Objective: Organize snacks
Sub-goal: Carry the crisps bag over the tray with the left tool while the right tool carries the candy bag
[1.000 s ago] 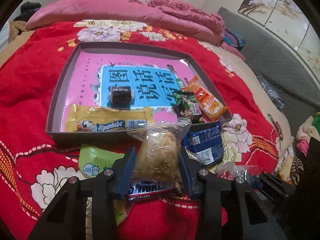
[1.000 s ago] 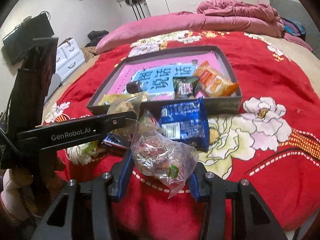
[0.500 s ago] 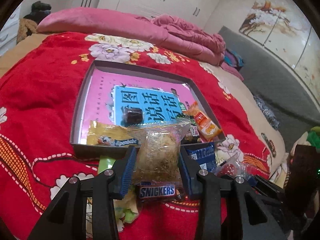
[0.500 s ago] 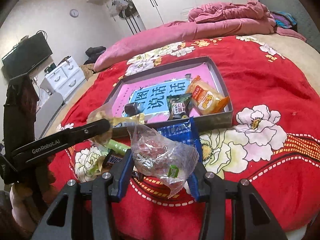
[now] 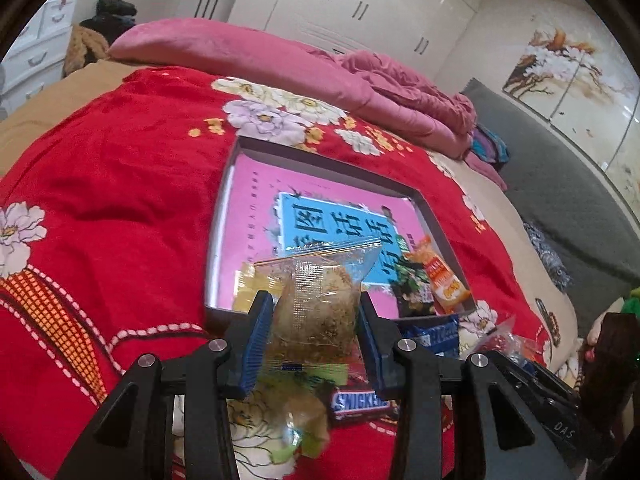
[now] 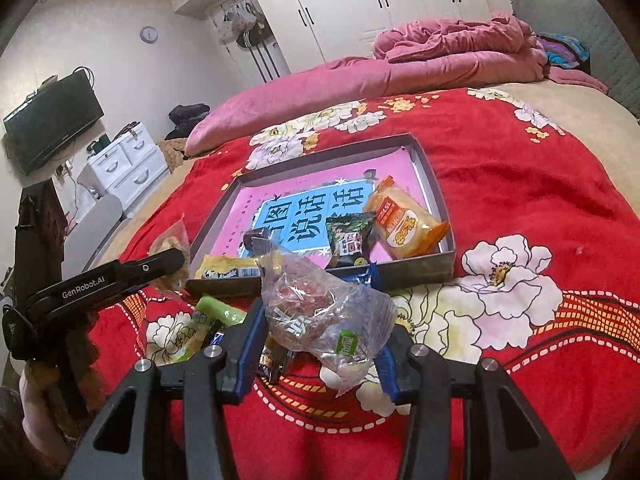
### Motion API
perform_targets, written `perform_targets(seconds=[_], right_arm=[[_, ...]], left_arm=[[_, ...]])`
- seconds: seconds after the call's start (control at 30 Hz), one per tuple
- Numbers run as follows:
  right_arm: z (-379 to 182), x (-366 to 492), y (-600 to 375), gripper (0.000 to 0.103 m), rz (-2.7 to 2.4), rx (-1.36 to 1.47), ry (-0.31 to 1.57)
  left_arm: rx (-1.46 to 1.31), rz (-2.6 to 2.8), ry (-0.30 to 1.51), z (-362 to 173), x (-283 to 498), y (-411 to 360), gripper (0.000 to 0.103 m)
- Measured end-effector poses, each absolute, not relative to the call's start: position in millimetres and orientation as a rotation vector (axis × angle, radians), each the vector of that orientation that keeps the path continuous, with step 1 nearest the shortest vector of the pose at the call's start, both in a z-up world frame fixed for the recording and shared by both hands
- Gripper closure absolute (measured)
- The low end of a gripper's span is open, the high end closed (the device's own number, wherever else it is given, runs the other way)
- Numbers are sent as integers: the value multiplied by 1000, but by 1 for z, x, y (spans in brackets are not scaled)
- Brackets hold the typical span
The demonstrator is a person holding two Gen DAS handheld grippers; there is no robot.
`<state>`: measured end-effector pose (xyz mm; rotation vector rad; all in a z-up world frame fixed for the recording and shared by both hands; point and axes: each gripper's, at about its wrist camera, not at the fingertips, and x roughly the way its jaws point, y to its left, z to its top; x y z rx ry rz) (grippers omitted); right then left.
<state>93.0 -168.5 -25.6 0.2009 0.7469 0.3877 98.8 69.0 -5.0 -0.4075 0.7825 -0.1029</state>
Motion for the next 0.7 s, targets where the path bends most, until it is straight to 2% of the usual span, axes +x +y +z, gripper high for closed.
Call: perform_targets(seconds=[0.7], right_arm=[[-22,121,-177,54,332,240,716]], left_arm=[[-406,-40,784,-16,125,84,60]])
